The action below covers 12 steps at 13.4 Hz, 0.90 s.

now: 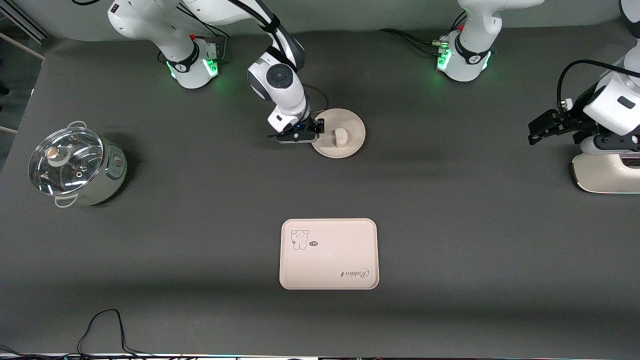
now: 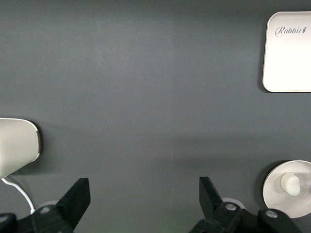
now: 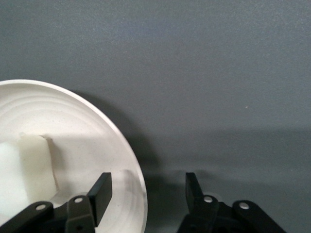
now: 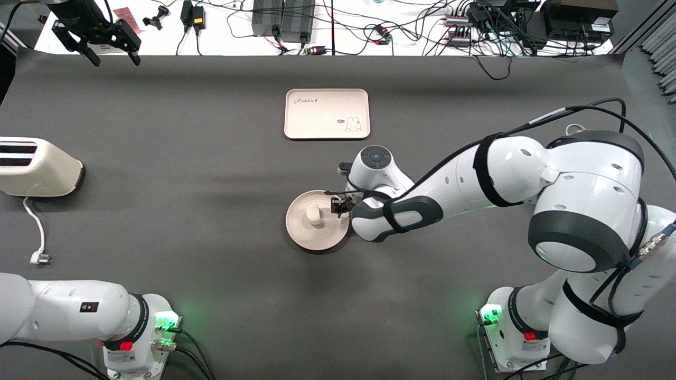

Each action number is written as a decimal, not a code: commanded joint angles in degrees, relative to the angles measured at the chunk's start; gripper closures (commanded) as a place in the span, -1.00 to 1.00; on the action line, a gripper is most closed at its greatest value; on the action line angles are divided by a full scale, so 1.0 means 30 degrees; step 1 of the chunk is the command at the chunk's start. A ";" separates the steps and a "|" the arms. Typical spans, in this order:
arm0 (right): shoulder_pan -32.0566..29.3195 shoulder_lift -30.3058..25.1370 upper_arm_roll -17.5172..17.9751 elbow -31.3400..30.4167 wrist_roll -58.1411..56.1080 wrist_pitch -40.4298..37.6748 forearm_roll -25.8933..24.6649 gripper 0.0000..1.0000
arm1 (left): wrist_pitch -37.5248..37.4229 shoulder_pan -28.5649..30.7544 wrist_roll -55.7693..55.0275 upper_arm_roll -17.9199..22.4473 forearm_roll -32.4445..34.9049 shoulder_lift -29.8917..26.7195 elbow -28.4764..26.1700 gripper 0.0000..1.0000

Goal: Place bun in plate and plate on tray
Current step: 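Lower the right gripper to the plate rim and close on it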

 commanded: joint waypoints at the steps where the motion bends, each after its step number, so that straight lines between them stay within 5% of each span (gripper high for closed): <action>1: 0.0211 0.0136 -0.0089 0.0066 0.0321 0.0313 0.0264 0.11 | -0.0278 -0.0230 -0.0314 0.0146 0.0107 0.0050 0.0117 -1.00; 6: 0.0211 0.0136 -0.0089 0.0154 0.0321 0.0372 0.0264 0.76 | -0.0191 -0.0172 -0.0314 0.0175 0.0107 0.0050 0.0117 -1.00; 12: 0.0066 -0.0505 -0.0089 0.0154 -0.0088 0.0255 0.0264 1.00 | -0.0074 -0.0084 -0.0314 0.0175 0.0078 0.0108 0.0117 -1.00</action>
